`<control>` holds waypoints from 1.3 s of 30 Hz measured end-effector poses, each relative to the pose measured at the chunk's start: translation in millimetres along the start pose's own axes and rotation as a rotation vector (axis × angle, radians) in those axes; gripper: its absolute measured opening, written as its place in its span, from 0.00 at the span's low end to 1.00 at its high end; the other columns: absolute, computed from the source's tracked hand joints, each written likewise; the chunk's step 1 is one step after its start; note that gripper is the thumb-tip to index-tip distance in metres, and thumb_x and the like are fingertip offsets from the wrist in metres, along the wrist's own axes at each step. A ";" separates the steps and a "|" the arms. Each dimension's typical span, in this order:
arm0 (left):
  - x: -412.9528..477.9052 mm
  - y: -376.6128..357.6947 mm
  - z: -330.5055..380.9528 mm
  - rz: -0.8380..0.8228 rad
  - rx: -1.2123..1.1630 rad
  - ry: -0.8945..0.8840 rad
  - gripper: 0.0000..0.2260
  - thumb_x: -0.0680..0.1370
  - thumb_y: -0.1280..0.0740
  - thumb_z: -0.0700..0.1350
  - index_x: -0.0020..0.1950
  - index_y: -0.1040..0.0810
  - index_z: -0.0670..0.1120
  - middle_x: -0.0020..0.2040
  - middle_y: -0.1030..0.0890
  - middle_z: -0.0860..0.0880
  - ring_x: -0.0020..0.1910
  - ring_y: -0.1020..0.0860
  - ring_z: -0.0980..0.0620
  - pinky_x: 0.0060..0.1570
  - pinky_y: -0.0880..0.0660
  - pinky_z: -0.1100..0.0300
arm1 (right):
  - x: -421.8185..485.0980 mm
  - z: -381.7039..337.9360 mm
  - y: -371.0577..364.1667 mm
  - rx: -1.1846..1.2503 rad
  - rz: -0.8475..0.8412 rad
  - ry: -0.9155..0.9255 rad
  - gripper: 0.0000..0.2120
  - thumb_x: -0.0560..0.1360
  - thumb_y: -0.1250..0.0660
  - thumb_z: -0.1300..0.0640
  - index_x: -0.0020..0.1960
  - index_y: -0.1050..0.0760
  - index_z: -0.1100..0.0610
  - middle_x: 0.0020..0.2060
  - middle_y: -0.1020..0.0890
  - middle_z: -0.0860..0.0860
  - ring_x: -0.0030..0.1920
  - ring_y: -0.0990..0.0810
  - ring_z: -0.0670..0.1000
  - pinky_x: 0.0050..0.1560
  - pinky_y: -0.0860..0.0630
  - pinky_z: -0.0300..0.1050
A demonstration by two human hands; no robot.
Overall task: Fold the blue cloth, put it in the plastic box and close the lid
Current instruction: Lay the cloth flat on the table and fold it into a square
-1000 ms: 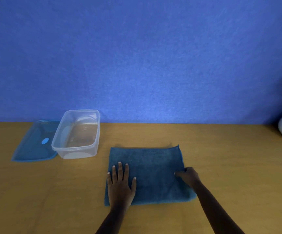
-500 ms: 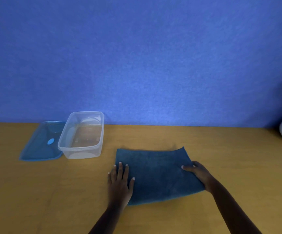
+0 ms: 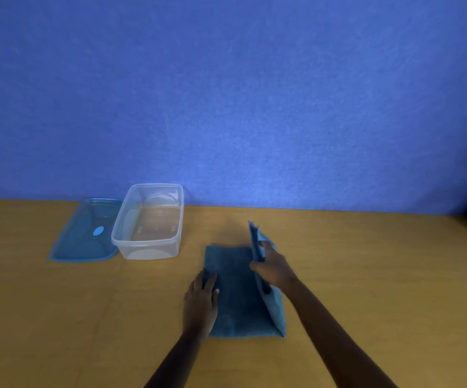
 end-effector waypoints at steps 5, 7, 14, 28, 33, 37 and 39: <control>17.2 13.7 -6.6 -0.056 -0.387 0.195 0.15 0.78 0.40 0.34 0.63 0.25 0.42 0.62 0.28 0.40 0.62 0.28 0.45 0.60 0.33 0.61 | -3.2 -15.6 -44.1 -0.057 -0.007 0.027 0.24 0.73 0.39 0.61 0.69 0.38 0.59 0.54 0.20 0.63 0.55 0.21 0.61 0.54 0.24 0.50; 23.4 14.9 -10.2 -0.101 -0.397 0.209 0.15 0.77 0.40 0.34 0.62 0.24 0.42 0.62 0.27 0.39 0.62 0.28 0.45 0.59 0.32 0.60 | -4.9 -18.9 -57.1 -0.099 -0.005 0.045 0.24 0.74 0.40 0.61 0.69 0.39 0.60 0.55 0.20 0.63 0.55 0.21 0.61 0.54 0.22 0.53; 31.7 12.5 -19.3 -0.142 -0.497 0.241 0.13 0.78 0.41 0.37 0.55 0.19 0.42 0.57 0.20 0.40 0.56 0.22 0.44 0.59 0.26 0.49 | -11.5 -23.0 -96.7 -0.300 0.022 0.126 0.29 0.78 0.42 0.57 0.75 0.50 0.57 0.58 0.21 0.59 0.58 0.22 0.58 0.56 0.24 0.52; 35.9 13.1 -28.8 -0.137 -0.722 0.285 0.09 0.77 0.38 0.34 0.51 0.19 0.38 0.46 0.19 0.43 0.48 0.22 0.46 0.53 0.26 0.49 | -9.8 -18.9 -120.3 -0.449 0.007 0.185 0.27 0.80 0.48 0.55 0.76 0.54 0.56 0.62 0.24 0.58 0.59 0.22 0.57 0.56 0.25 0.51; 36.8 12.5 -33.4 -0.113 -0.735 0.291 0.09 0.76 0.39 0.32 0.51 0.19 0.37 0.45 0.19 0.44 0.48 0.23 0.47 0.46 0.26 0.59 | -4.8 -24.1 -124.1 -0.500 0.037 0.213 0.27 0.81 0.49 0.54 0.76 0.53 0.58 0.62 0.24 0.58 0.58 0.22 0.57 0.54 0.24 0.51; 39.8 11.1 -36.6 -0.116 -0.737 0.317 0.09 0.76 0.39 0.32 0.49 0.19 0.37 0.45 0.19 0.42 0.45 0.23 0.47 0.41 0.28 0.60 | -1.0 -20.5 -126.2 -0.521 0.031 0.253 0.26 0.81 0.50 0.53 0.76 0.52 0.58 0.61 0.24 0.58 0.57 0.21 0.57 0.52 0.25 0.50; 40.6 10.8 -36.4 -0.119 -0.697 0.309 0.09 0.77 0.39 0.34 0.47 0.19 0.39 0.45 0.18 0.40 0.45 0.23 0.47 0.45 0.28 0.57 | -0.4 -15.5 -126.8 -0.525 0.003 0.273 0.26 0.81 0.51 0.52 0.76 0.53 0.58 0.62 0.24 0.59 0.57 0.22 0.57 0.52 0.25 0.50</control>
Point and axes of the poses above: each hand's wrist, its own x-axis towards the middle knuckle, its own y-axis out of the back of the hand, z = x × y, the point moved 3 cm from there along x, towards the middle knuckle
